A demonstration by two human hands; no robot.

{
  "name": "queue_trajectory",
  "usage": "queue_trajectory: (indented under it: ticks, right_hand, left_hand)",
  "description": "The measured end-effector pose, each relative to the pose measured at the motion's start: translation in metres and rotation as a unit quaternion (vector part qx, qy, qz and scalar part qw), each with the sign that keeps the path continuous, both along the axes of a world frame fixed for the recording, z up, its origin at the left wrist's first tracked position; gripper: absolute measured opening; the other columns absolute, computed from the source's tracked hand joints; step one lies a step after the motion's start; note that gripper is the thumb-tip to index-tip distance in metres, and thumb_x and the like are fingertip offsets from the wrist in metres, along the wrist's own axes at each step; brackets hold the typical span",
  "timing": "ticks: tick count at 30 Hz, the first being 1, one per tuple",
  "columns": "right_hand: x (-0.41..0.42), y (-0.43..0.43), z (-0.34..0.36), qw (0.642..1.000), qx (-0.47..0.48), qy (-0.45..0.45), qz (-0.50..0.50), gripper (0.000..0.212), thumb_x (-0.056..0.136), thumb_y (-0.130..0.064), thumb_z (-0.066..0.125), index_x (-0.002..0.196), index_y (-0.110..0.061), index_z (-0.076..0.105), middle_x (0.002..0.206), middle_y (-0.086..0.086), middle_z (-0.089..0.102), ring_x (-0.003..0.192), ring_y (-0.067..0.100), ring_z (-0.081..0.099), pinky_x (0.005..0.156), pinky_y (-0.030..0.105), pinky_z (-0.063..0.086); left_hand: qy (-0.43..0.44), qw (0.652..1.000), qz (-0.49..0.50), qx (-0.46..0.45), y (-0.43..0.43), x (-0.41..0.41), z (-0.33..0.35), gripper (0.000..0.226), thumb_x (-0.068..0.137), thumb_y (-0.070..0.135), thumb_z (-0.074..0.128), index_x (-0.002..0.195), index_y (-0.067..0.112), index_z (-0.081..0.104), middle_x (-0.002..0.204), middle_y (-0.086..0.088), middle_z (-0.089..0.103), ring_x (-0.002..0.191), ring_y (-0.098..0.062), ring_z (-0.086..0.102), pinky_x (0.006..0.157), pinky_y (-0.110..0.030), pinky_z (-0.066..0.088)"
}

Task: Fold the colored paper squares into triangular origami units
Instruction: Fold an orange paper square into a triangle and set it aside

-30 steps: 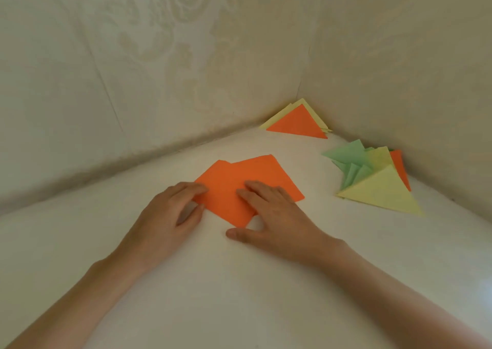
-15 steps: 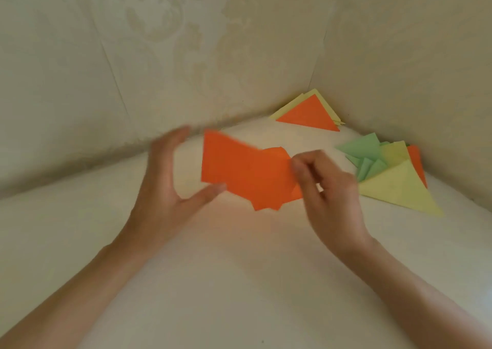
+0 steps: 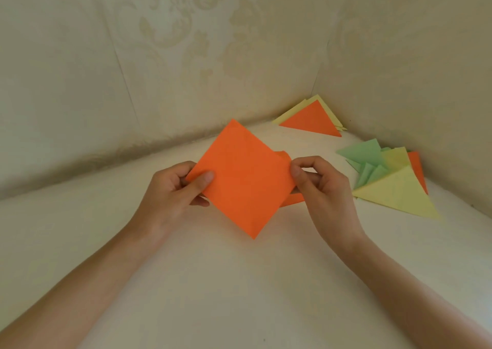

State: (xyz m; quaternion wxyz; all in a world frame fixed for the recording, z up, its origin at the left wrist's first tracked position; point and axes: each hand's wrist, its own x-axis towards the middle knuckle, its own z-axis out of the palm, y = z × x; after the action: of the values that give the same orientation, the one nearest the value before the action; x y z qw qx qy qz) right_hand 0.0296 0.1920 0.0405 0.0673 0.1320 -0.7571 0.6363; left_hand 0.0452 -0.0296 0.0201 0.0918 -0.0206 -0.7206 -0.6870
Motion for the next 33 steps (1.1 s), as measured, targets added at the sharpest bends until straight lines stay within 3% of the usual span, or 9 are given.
queue_trajectory:
  ticks: [4, 8, 12, 16, 19, 23, 26, 31, 33]
  right_hand:
    - [-0.007, 0.013, -0.002, 0.986, 0.086, 0.119, 0.072, 0.052, 0.081, 0.005, 0.039, 0.114, -0.032, 0.056, 0.12, -0.005, 0.063, 0.115, 0.015, 0.055, 0.095, 0.038, 0.043]
    - [-0.021, 0.022, -0.007, 0.879, 0.334, 0.314, 0.129, 0.072, 0.076, 0.017, 0.048, 0.133, -0.027, 0.046, 0.152, -0.002, 0.026, 0.141, 0.022, 0.02, 0.112, 0.024, 0.019]
    - [-0.023, 0.017, -0.014, 0.821, 0.374, 0.396, 0.171, 0.026, 0.091, -0.025, 0.056, 0.113, -0.021, 0.069, 0.142, 0.006, 0.045, 0.136, 0.031, 0.03, 0.111, 0.037, 0.026]
    - [-0.023, 0.019, -0.019, 0.758, 0.449, 0.458, 0.117, 0.021, 0.088, -0.017, 0.056, 0.098, -0.01, 0.072, 0.112, 0.003, 0.069, 0.11, 0.024, 0.06, 0.104, 0.044, 0.034]
    - [-0.019, 0.014, -0.024, 0.739, 0.505, 0.44, 0.067, 0.012, 0.078, -0.012, 0.066, 0.089, -0.008, 0.071, 0.09, 0.006, 0.072, 0.077, 0.025, 0.067, 0.098, 0.043, 0.042]
    - [-0.005, 0.005, -0.023, 0.755, 0.544, 0.354, 0.094, 0.02, 0.08, -0.018, 0.048, 0.078, -0.011, 0.067, 0.073, 0.004, 0.065, 0.065, 0.028, 0.06, 0.071, 0.039, 0.05]
    - [-0.001, 0.004, -0.018, 0.778, 0.54, 0.295, 0.13, 0.03, 0.077, -0.026, 0.043, 0.085, -0.012, 0.068, 0.083, 0.003, 0.065, 0.071, 0.027, 0.061, 0.057, 0.035, 0.05]
    - [-0.01, 0.011, -0.015, 0.871, 0.416, 0.141, 0.219, 0.044, 0.082, -0.041, 0.043, 0.11, -0.017, 0.067, 0.103, -0.005, 0.055, 0.094, 0.011, 0.051, 0.081, 0.022, 0.041]
    - [-0.013, 0.013, -0.014, 0.895, 0.368, 0.104, 0.228, 0.037, 0.09, -0.04, 0.049, 0.099, -0.01, 0.069, 0.097, -0.005, 0.052, 0.084, 0.002, 0.048, 0.074, 0.013, 0.035]
  left_hand:
    - [-0.015, 1.0, -0.005, 0.008, -0.003, -0.001, 0.005, 0.021, 0.074, 0.024, 0.064, 0.088, 0.008, 0.065, 0.065, -0.004, 0.064, 0.055, -0.012, 0.061, 0.055, -0.02, 0.051]
    - [-0.031, 0.999, -0.019, -0.01, -0.005, -0.001, 0.006, 0.033, 0.071, 0.025, 0.067, 0.102, 0.019, 0.057, 0.058, -0.005, 0.062, 0.049, -0.016, 0.057, 0.054, -0.023, 0.051]
    - [-0.008, 0.999, -0.013, -0.03, -0.007, -0.003, 0.0, 0.034, 0.074, 0.026, 0.07, 0.102, 0.023, 0.053, 0.059, 0.002, 0.062, 0.05, -0.01, 0.054, 0.056, -0.019, 0.046]
    - [0.113, 0.965, 0.081, -0.222, -0.011, -0.005, -0.009, 0.03, 0.083, 0.048, 0.055, 0.11, 0.036, 0.05, 0.105, 0.019, 0.059, 0.095, 0.005, 0.056, 0.083, -0.008, 0.039]
    - [0.166, 0.934, -0.002, -0.315, -0.008, 0.0, -0.008, 0.041, 0.084, 0.054, 0.049, 0.11, 0.026, 0.061, 0.114, 0.012, 0.056, 0.11, 0.002, 0.049, 0.09, -0.006, 0.033]
    - [0.206, 0.857, -0.101, -0.461, -0.004, 0.005, -0.017, 0.044, 0.081, 0.061, 0.053, 0.104, 0.026, 0.066, 0.111, 0.013, 0.059, 0.101, -0.002, 0.052, 0.091, -0.02, 0.036]
    - [0.172, 0.861, -0.109, -0.467, -0.007, 0.005, -0.019, 0.037, 0.084, 0.056, 0.049, 0.098, 0.028, 0.067, 0.102, 0.017, 0.061, 0.094, -0.003, 0.056, 0.084, -0.033, 0.048]
    - [0.13, 0.89, -0.058, -0.434, -0.016, 0.002, -0.018, 0.032, 0.082, 0.056, 0.048, 0.086, 0.032, 0.068, 0.094, 0.022, 0.059, 0.09, 0.001, 0.054, 0.08, -0.035, 0.049]
    - [0.107, 0.906, -0.059, -0.404, -0.016, 0.002, -0.019, 0.027, 0.08, 0.056, 0.05, 0.085, 0.035, 0.065, 0.096, 0.021, 0.058, 0.092, 0.0, 0.055, 0.082, -0.031, 0.047]
